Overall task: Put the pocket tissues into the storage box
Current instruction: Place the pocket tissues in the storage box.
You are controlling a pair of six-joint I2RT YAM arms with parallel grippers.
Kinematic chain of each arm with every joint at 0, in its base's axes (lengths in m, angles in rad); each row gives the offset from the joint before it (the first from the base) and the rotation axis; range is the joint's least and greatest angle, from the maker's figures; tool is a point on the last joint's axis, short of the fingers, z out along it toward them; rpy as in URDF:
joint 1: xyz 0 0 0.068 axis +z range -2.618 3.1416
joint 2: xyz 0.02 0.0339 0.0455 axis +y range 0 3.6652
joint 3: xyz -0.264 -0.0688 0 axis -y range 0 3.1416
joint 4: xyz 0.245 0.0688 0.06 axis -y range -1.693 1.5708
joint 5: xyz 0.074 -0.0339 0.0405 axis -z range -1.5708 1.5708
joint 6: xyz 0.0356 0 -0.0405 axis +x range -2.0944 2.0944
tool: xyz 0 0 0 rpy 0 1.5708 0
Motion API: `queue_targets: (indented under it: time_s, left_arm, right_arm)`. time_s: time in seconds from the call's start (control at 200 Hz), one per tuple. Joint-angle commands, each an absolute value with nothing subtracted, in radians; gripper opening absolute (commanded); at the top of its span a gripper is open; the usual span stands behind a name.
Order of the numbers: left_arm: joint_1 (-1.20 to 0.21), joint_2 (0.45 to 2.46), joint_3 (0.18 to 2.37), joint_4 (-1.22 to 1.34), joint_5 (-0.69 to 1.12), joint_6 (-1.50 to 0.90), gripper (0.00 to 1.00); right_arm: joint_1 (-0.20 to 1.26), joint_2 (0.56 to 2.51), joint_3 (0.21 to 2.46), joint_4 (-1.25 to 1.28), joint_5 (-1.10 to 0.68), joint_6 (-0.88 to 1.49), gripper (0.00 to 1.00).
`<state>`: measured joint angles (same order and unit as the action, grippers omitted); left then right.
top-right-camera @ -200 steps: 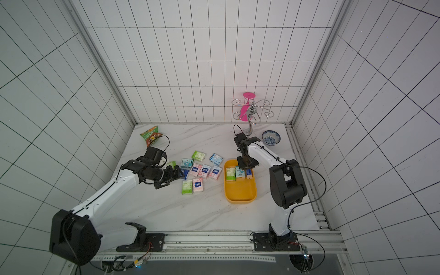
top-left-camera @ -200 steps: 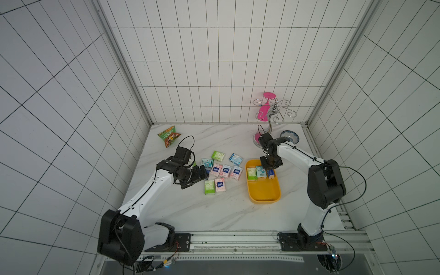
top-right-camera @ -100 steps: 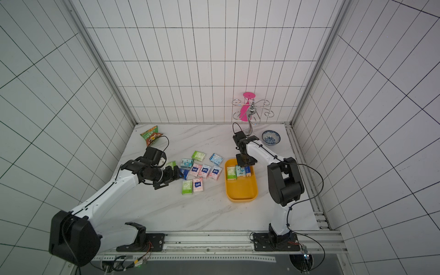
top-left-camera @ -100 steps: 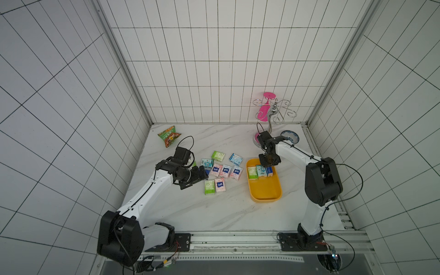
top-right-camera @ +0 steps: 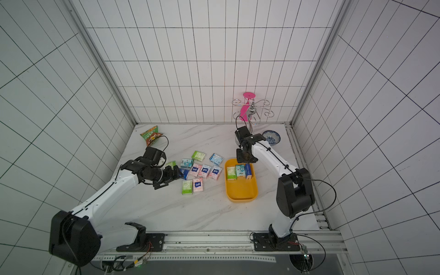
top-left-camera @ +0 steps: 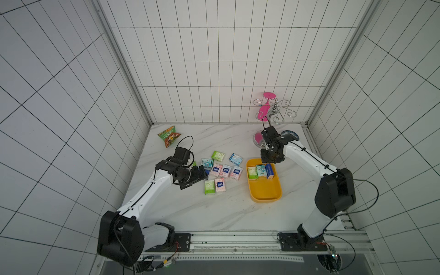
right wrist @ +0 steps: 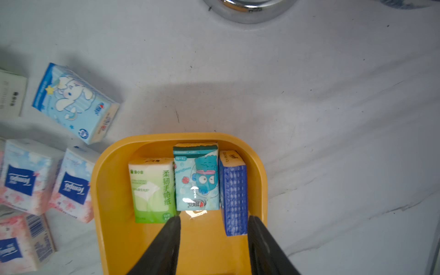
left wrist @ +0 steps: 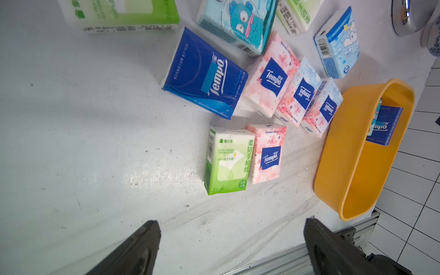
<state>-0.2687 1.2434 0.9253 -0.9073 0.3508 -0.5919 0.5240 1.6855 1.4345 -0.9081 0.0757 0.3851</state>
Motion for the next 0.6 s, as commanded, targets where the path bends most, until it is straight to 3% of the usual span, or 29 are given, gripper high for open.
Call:
queue_targets:
  time_s: [0.0, 0.235, 0.495, 0.595]
  left_arm:
    - [-0.242, 1.227, 0.904, -0.875, 0.335, -0.606, 0.97]
    - [-0.160, 1.198, 0.871, -0.882, 0.325, -0.593, 0.98]
    - [-0.117, 1.186, 0.874, -0.912, 0.325, -0.568, 0.97]
    - [-0.115, 1.183, 0.881, -0.920, 0.328, -0.560, 0.98]
  right_arm:
    - [0.587, 1.654, 1.431, -0.897, -0.003, 0.512, 0.51]
    - [0.748, 1.716, 1.463, -0.821, -0.043, 0.613, 0.52]
    - [0.820, 1.846, 1.479, -0.713, -0.097, 0.723, 0.52]
    - [0.833, 1.886, 1.505, -0.724, -0.064, 0.764, 0.62]
